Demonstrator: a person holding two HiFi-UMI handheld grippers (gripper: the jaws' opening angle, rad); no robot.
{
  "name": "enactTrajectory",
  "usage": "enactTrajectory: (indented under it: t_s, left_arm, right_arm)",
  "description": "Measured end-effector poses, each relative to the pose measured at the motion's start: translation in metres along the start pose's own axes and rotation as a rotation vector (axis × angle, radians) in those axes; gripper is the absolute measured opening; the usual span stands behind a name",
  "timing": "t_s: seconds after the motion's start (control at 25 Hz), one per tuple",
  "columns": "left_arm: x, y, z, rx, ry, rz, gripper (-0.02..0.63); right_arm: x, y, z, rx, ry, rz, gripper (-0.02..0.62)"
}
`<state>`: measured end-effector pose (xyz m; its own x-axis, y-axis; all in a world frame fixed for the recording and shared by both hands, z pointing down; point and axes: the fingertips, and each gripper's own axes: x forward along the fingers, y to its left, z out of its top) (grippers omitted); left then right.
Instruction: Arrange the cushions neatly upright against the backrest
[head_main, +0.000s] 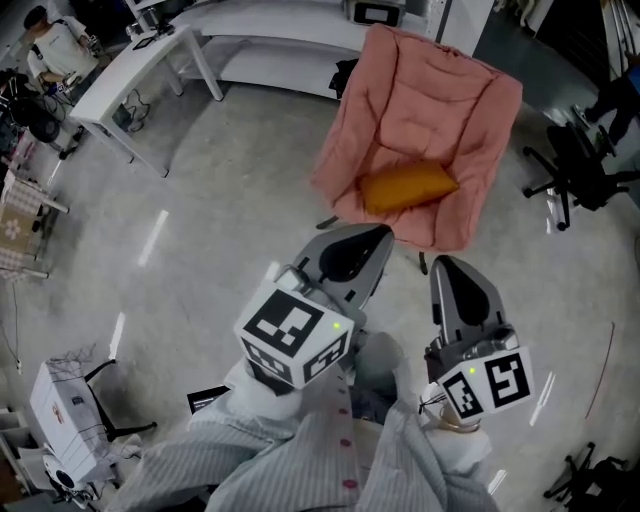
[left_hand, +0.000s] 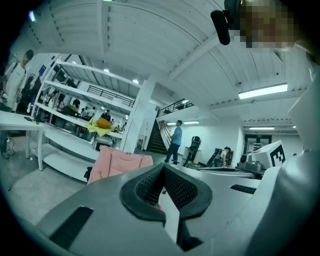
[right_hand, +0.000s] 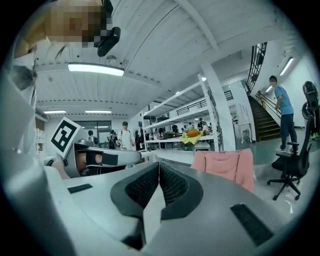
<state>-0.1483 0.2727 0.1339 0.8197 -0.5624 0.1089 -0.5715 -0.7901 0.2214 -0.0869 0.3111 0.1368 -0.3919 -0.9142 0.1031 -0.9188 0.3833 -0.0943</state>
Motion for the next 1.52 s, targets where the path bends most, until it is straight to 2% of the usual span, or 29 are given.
enactTrajectory:
  t_s: [0.24, 0.56, 1.16, 1.52]
  left_arm:
    - [0.024, 0.021, -0.005, -0.017, 0.02, -0.001, 0.009]
    - [0.08, 0.072, 0.014, -0.008, 0.016, 0.039, 0.009]
    - [0.26, 0.153, 0.069, -0.016, -0.005, 0.091, 0.009]
    - [0.329, 0.184, 0.066, -0.046, 0.031, 0.122, 0.009]
  right_arm:
    - [0.023, -0.021, -0.006, 0.013, 0.02, -0.012, 0.014]
    - [0.086, -0.069, 0.002, 0.018, 0.026, 0.02, 0.014]
    - [0.21, -0.23, 0.035, 0.026, 0.052, 0.086, 0.014]
    - [0.249, -0.302, 0.033, 0.051, 0.091, 0.089, 0.014]
